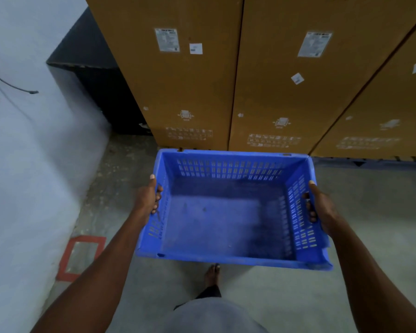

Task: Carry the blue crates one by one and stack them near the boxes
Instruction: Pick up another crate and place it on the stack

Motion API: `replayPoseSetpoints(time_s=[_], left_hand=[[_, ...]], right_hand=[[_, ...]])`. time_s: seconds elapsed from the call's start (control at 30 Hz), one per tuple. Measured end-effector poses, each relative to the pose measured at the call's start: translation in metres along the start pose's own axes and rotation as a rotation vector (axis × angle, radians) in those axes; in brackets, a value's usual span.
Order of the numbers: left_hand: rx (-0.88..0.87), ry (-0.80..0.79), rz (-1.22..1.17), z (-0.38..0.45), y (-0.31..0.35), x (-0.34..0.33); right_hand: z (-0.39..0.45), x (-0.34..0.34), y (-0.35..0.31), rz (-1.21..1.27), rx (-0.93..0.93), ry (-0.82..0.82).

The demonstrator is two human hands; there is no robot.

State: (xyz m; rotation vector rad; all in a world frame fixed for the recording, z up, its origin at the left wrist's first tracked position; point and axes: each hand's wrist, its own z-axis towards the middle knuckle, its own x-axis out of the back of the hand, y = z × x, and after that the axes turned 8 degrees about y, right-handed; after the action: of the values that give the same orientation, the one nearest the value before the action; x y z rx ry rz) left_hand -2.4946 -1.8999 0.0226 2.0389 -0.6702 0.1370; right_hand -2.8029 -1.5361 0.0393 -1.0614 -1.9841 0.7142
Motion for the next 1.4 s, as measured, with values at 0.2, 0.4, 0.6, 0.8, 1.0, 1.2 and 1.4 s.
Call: replayPoseSetpoints(time_s=[0.2, 0.4, 0.6, 0.8, 1.0, 1.2, 1.4], left_hand=[[-0.012, -0.009, -0.016, 0.002, -0.002, 0.002], [-0.157, 0.030, 0.051, -0.014, 0.000, 0.004], [-0.304, 0.128, 0.230, -0.047, -0.021, 0.022], [-0.342, 0.144, 0.334, -0.085, -0.051, 0.041], [-0.363, 0.154, 0.336, -0.102, -0.055, 0.039], [-0.300, 0.092, 0.240, -0.098, -0.054, 0.033], [-0.271, 0.088, 0.264, -0.091, -0.057, 0.032]], right_hand=[[-0.001, -0.002, 0.003, -0.009, 0.029, 0.029], [-0.005, 0.003, 0.010, -0.065, 0.124, 0.060], [-0.023, 0.020, 0.038, -0.162, 0.232, 0.094], [-0.050, 0.038, 0.066, -0.234, 0.275, 0.076], [-0.067, 0.041, 0.069, -0.248, 0.281, 0.083], [-0.070, 0.043, 0.066, -0.234, 0.262, 0.110], [-0.075, 0.045, 0.068, -0.200, 0.263, 0.119]])
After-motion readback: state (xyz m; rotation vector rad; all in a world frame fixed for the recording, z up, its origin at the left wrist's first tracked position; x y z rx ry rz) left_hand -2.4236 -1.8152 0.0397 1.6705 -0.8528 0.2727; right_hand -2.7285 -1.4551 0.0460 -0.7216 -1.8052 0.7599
